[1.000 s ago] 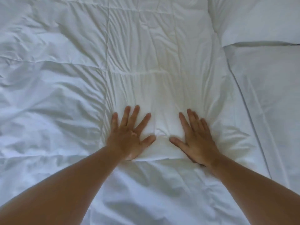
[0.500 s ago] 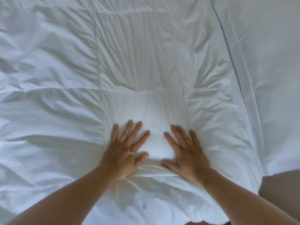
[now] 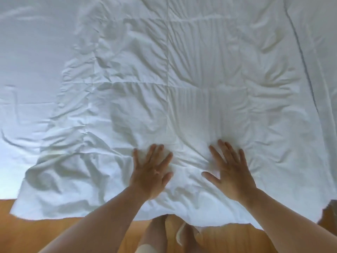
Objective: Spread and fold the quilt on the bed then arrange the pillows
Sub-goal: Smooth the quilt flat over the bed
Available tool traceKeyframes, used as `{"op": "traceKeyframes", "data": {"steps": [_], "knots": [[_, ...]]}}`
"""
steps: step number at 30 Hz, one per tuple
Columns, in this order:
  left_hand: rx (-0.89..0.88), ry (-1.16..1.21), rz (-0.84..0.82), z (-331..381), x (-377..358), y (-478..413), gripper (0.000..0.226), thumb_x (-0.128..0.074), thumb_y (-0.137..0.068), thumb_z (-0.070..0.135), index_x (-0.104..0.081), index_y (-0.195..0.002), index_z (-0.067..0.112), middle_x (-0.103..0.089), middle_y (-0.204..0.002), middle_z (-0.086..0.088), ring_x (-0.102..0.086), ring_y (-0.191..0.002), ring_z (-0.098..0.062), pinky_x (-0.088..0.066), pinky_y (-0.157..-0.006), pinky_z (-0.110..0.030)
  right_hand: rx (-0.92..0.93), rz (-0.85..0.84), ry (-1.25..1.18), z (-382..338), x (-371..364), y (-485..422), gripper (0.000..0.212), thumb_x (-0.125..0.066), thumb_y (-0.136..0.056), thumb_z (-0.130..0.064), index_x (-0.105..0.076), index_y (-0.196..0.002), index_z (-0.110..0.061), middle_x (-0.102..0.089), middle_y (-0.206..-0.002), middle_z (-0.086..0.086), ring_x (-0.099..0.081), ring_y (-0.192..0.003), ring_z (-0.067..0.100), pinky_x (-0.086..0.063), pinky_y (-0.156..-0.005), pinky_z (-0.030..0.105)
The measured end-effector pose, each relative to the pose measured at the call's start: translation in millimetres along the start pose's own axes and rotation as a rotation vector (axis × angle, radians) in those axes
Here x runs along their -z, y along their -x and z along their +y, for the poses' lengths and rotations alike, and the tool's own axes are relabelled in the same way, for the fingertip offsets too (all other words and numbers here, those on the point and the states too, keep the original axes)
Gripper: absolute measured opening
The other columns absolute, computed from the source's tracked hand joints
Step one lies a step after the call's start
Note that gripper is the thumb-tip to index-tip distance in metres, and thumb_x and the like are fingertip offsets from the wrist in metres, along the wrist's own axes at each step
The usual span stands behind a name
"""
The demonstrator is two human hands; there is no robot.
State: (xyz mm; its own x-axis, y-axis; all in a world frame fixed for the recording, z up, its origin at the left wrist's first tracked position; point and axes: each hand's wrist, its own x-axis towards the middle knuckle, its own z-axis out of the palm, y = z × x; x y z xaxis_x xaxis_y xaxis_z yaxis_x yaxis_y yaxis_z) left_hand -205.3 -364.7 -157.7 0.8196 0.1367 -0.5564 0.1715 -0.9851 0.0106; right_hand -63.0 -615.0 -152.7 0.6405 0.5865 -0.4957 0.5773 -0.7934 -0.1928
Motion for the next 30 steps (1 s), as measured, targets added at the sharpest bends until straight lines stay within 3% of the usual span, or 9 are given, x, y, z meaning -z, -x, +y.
{"op": "traceKeyframes", "data": {"steps": [3,6,10,12,15,19,23,26,30], "knots": [[0.286,0.085,0.131,-73,20,15,0.067,-0.009,-0.094,0.064,-0.014,-0.156,0.041,0.000,-0.167,0.005,0.003,-0.154,-0.020,0.003,-0.113,-0.070,0.121,0.025,-0.060,-67,17,-33,0.090,-0.010,-0.088,-0.083,-0.025,-0.158,-0.028,-0.015,-0.168,0.003,-0.023,-0.152,0.029,-0.027,-0.119,0.055],[0.623,0.263,0.074,-176,24,43,0.067,-0.020,-0.094,0.069,-0.004,-0.155,0.045,0.005,-0.166,0.008,0.005,-0.153,-0.019,0.001,-0.117,-0.064,0.232,0.008,-0.085,-140,23,-62,0.089,-0.019,-0.086,-0.080,-0.017,-0.159,-0.030,-0.007,-0.169,0.003,-0.018,-0.154,0.026,-0.025,-0.122,0.049],[0.917,0.549,-0.021,-298,4,95,0.103,-0.047,-0.077,0.081,0.001,-0.156,0.037,-0.015,-0.165,0.001,-0.020,-0.149,-0.023,-0.022,-0.117,-0.051,0.386,-0.016,-0.082,-243,14,-91,0.090,-0.027,-0.083,-0.075,-0.017,-0.160,-0.029,-0.004,-0.169,0.004,-0.014,-0.155,0.027,-0.023,-0.121,0.052],[0.922,0.817,-0.112,-336,-12,118,0.118,-0.063,-0.064,0.083,-0.011,-0.157,0.031,-0.043,-0.152,-0.003,-0.050,-0.129,-0.026,-0.041,-0.105,-0.041,0.463,-0.040,-0.080,-297,5,-104,0.093,-0.027,-0.081,-0.077,-0.008,-0.160,-0.033,0.008,-0.169,0.000,0.002,-0.156,0.023,-0.011,-0.124,0.052],[0.740,1.373,-0.170,-361,-42,147,0.084,-0.085,-0.058,0.064,-0.057,-0.130,0.030,-0.072,-0.117,0.003,-0.071,-0.101,-0.021,-0.053,-0.096,-0.045,0.522,-0.143,-0.064,-373,-13,-122,0.096,-0.041,-0.079,-0.082,-0.005,-0.158,-0.040,0.016,-0.168,-0.003,0.014,-0.155,0.019,0.005,-0.123,0.055],[0.582,1.765,-0.186,-362,-81,170,0.079,-0.091,-0.061,0.030,-0.055,-0.131,0.029,-0.072,-0.117,-0.005,-0.070,-0.107,-0.028,-0.055,-0.093,-0.049,0.441,-0.262,0.013,-423,-39,-139,0.110,-0.043,-0.065,-0.088,-0.001,-0.156,-0.045,0.021,-0.166,0.005,0.023,-0.152,0.021,0.014,-0.119,0.059],[0.619,1.611,-0.069,-352,-101,166,0.065,-0.090,-0.059,0.042,-0.063,-0.118,0.039,-0.074,-0.108,0.009,-0.070,-0.102,-0.016,-0.055,-0.094,-0.044,0.396,-0.260,0.100,-433,-37,-137,0.111,-0.040,-0.062,-0.088,-0.002,-0.156,-0.043,0.018,-0.165,0.005,0.014,-0.154,0.025,0.009,-0.121,0.058],[0.667,1.347,-0.020,-365,-102,172,0.062,-0.082,-0.059,0.062,-0.066,-0.112,0.034,-0.073,-0.101,0.015,-0.068,-0.097,-0.013,-0.054,-0.091,-0.038,0.450,-0.119,0.039,-443,-27,-124,0.107,-0.051,-0.065,-0.083,-0.021,-0.155,-0.035,-0.004,-0.165,0.008,-0.009,-0.153,0.029,-0.010,-0.122,0.058],[0.797,1.159,-0.212,-367,-130,216,0.068,-0.070,-0.058,0.081,-0.063,-0.101,0.028,-0.069,-0.100,0.006,-0.064,-0.098,-0.022,-0.050,-0.090,-0.038,0.666,-0.044,0.027,-426,-52,-66,0.104,-0.057,-0.067,-0.084,-0.037,-0.152,-0.025,-0.019,-0.165,0.009,-0.022,-0.152,0.027,-0.017,-0.122,0.057]]}}
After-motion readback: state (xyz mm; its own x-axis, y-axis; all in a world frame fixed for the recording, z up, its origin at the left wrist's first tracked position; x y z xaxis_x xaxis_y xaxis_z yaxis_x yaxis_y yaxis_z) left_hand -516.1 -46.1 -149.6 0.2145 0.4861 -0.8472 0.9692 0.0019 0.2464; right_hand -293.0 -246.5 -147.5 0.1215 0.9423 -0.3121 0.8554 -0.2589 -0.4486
